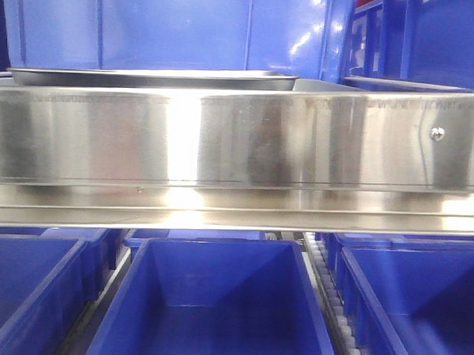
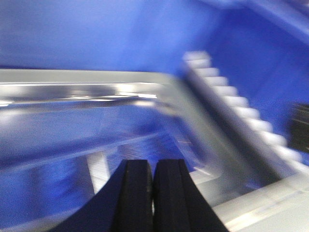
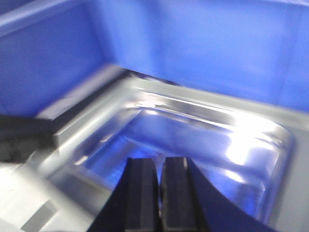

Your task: Stack silver trays without gaps

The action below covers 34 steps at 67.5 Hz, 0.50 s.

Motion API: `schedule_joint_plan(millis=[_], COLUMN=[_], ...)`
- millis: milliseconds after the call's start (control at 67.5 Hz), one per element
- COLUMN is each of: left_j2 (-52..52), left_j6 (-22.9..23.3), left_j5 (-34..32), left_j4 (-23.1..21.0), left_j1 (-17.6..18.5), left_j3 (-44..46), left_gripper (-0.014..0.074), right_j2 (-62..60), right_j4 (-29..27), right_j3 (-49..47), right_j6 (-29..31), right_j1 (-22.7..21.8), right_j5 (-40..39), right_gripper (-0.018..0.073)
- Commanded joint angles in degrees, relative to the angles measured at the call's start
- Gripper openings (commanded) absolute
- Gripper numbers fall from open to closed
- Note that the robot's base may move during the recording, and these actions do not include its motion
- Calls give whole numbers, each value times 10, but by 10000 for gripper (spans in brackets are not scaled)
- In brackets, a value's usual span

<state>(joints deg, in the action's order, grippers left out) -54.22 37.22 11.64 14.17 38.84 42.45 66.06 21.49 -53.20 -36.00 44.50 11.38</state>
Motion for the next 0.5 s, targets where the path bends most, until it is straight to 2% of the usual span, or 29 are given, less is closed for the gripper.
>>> schedule_joint_plan(millis=[0, 133, 252, 385, 489], left_j2=[50, 124, 205, 281, 324], left_j6=[-2, -2, -2, -2, -2], left_j5=[-86, -94, -93, -83, -77], left_j4=[-1, 15, 41, 65, 111], left_j1=[28, 61, 84, 86, 86], left_j3=[-65, -135, -167, -168, -168], left_gripper=[-9, -9, -9, -9, -9], right_j2=[-44, -111, -184, -247, -285], right_j4=[19, 19, 19, 19, 19], right_j3=[53, 126, 176, 197, 197], right_j6=[12, 12, 12, 12, 12], right_j1=[1, 1, 1, 1, 1], right_j5=[-62, -114, -114, -114, -114], right_gripper=[-19, -19, -17, -15, -15])
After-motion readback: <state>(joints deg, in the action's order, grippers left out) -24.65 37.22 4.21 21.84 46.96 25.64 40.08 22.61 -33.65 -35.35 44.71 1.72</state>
